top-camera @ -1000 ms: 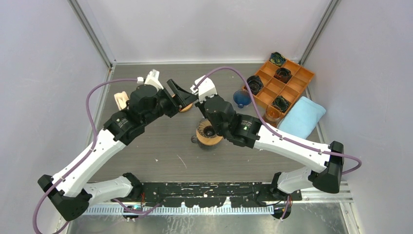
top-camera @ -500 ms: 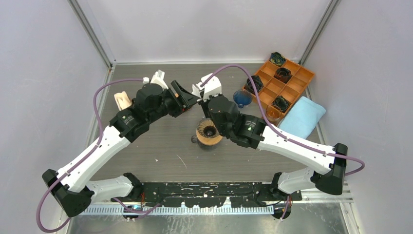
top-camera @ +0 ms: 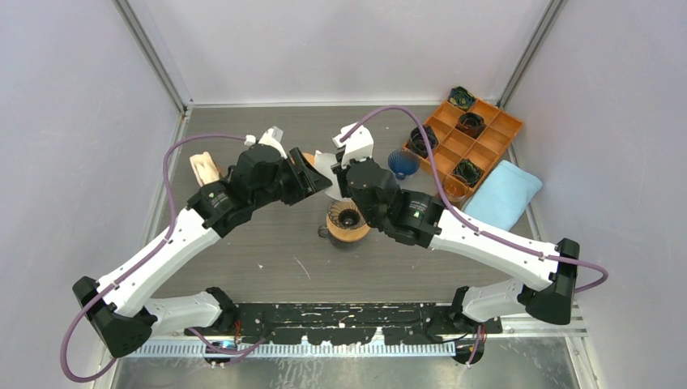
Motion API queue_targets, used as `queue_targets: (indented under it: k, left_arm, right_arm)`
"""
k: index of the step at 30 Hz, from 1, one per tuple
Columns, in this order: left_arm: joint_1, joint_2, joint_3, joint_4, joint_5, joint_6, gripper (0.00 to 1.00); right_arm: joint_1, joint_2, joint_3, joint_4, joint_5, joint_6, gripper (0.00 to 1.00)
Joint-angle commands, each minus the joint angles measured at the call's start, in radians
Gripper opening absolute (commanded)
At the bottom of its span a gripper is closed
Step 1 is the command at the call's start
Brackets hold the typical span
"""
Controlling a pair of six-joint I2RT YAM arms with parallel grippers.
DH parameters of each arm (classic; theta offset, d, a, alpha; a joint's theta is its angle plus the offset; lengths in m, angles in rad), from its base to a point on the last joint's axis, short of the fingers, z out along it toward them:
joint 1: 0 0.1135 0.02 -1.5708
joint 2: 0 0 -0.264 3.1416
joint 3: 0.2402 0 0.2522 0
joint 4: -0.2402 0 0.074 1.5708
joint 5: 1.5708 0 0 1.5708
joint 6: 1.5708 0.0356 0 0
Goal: Place the coffee filter in the dripper
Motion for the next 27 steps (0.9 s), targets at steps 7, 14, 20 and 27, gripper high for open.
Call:
queue_targets:
  k: [7, 14, 20, 27]
  left_arm:
    - [-0.009, -0.023, 0.008, -0.040, -0.032, 0.044, 0.39]
    - [-0.010, 0.004, 0.003, -0.017, 0.019, 0.037, 0.34]
    - [-0.009, 0.007, 0.006, -0.027, 0.016, 0.048, 0.20]
    - [-0.010, 0.037, 0.043, -0.060, 0.031, 0.080, 0.07]
  right_arm:
    - [-0.033, -0.084, -0.017, -0.039, -0.038, 0.174, 0.01]
    - [-0.091, -0.134, -0.072, -0.047, -0.132, 0.312, 0.00]
    - [-0.148, -0.163, -0.110, -0.075, -0.208, 0.386, 0.01]
    - [-0.170, -0.174, -0.131, -0.095, -0.254, 0.408, 0.01]
